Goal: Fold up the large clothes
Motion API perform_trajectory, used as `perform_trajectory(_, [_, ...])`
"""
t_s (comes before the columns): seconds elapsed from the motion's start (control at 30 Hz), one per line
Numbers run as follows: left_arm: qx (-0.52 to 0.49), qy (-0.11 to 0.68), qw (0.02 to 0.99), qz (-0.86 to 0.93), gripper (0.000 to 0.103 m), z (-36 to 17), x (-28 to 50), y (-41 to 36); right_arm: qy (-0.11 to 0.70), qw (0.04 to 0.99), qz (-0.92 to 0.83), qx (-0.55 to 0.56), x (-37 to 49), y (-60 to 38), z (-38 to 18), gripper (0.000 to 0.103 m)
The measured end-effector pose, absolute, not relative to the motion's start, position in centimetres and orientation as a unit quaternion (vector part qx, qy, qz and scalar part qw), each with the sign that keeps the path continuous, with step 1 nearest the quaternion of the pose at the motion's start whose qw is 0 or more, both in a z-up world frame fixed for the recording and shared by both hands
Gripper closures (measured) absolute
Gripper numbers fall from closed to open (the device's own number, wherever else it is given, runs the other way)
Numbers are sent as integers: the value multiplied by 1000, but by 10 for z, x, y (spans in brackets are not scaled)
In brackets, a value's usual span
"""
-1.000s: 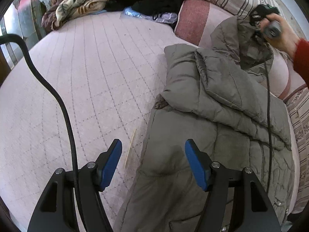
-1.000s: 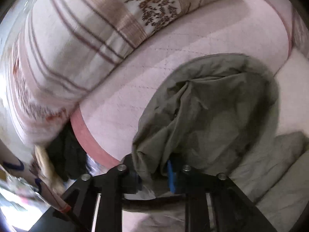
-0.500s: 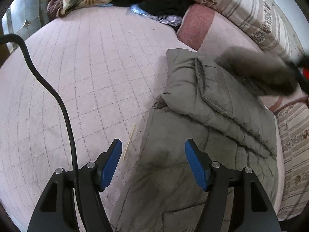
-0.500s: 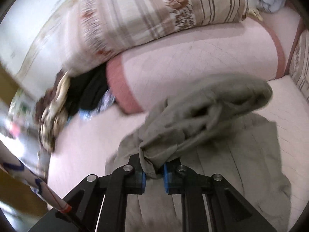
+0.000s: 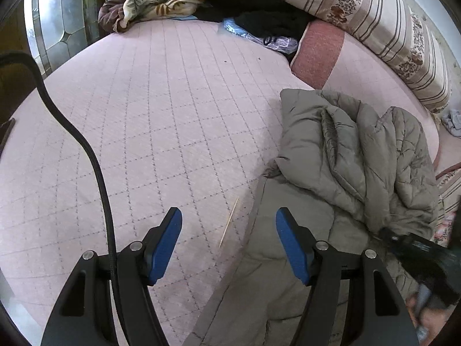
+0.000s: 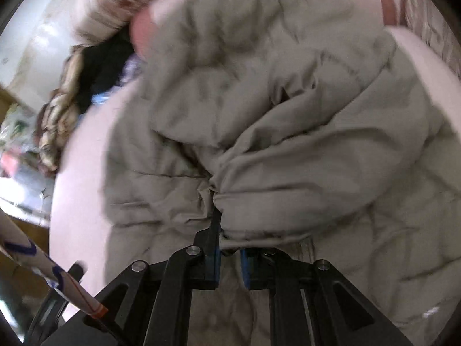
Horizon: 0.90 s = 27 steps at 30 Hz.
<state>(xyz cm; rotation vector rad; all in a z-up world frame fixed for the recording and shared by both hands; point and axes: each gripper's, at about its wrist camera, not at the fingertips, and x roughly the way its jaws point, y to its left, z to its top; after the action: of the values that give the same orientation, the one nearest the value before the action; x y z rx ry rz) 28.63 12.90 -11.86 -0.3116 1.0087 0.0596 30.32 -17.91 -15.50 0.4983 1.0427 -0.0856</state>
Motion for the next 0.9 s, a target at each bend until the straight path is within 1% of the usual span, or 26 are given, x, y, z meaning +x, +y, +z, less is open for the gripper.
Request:
perform_trajectory(0.13, [-133,473,870,35,36,-116,287,125,493,834,-57,242,313,-186,-181,92])
perform_trajectory(0.27, [-129,475,870,31,36,-116,287,123,490,840,-52,226,307,-187,-177,89])
perform_trajectory(0.37, [-134,476,869,30,36,-116,287,124,485,844,-43,226,300,-193,-167,76])
perform_trajectory(0.4, [-136,475,869,30,36,-116,287,125,483,844,-42,231,297,-197,-163,65])
perform_trajectory(0.43, [-137,475,869,31,36,-116,287,125,480,844,-40,235,294,-200,-159,57])
perform_trajectory(0.5, [-138,475,868,34,36,-116,287,126,471,849,-33,238,283,-207,-148,52])
perform_trajectory(0.67, [-138,479,866,32,36,-118,289,124,461,863,-10,207,256,-213,-111,52])
perform_trajectory(0.77, [-136,480,866,27,36,-119,290,122,427,886,-10,182,245,-216,-74,51])
perform_trajectory(0.8, [-134,481,866,25,36,-119,290,120,414,894,-17,171,245,-216,-63,47])
perform_trajectory(0.83, [-131,480,867,24,36,-119,290,118,399,903,-29,159,251,-215,-52,38])
perform_trajectory(0.9, [-124,479,869,25,36,-120,291,114,373,917,-66,127,267,-219,-35,32])
